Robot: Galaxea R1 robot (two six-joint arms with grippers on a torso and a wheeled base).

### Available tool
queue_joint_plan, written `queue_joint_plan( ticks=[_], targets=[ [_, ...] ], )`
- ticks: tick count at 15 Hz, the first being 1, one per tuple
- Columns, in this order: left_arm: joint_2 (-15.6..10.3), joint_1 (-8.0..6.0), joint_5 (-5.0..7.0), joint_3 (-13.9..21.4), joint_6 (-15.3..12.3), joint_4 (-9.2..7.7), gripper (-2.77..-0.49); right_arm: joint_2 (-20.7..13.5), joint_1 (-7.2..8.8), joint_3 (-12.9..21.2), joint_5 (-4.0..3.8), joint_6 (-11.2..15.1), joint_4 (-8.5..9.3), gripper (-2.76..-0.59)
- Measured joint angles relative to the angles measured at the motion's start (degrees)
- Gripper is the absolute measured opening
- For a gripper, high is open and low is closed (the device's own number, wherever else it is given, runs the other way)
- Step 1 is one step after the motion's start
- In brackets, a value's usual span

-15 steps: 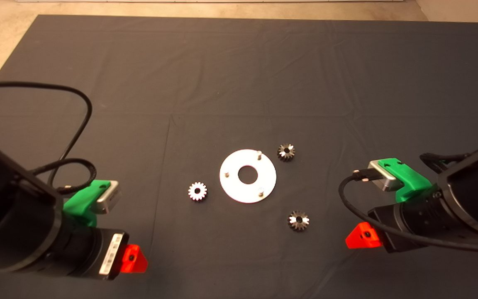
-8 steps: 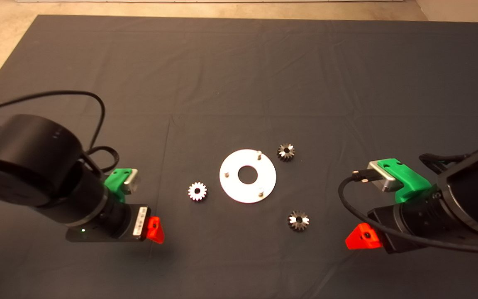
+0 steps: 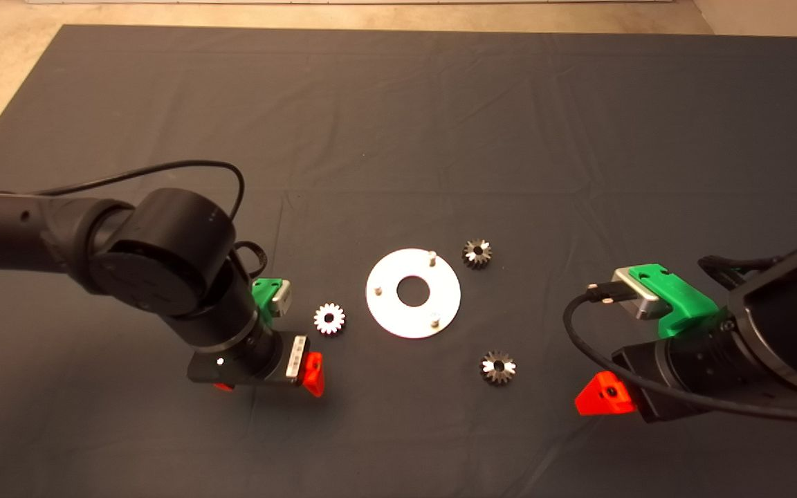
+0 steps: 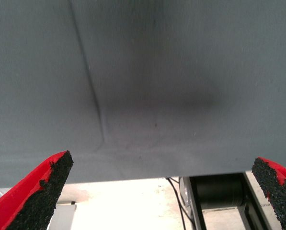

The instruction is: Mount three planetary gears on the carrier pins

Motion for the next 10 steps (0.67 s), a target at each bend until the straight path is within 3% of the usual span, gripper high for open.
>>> queue_joint_plan(
  ticks=[2,4,7,10],
  targets=[
    [1.19,0.05,-0.04,-0.39,0.11,0.61,-0.51,0.0,0.0,0.0,-0.01,0.0,0.0,-0.63],
    [1.66,0.29,-0.11,-0.49,0.19,2.97,-0.51,0.0,0.0,0.0,-0.01,0.0,0.0,-0.63],
    [2.34,1.0,-0.04,-4.42,3.0,4.19,-0.51,0.01,0.0,0.0,0.04,0.0,0.0,-0.63],
    [5.17,1.89,-0.11,-7.88,4.34,4.41,-0.51,0.0,0.0,0.0,0.02,0.0,0.0,-0.63]
  ],
)
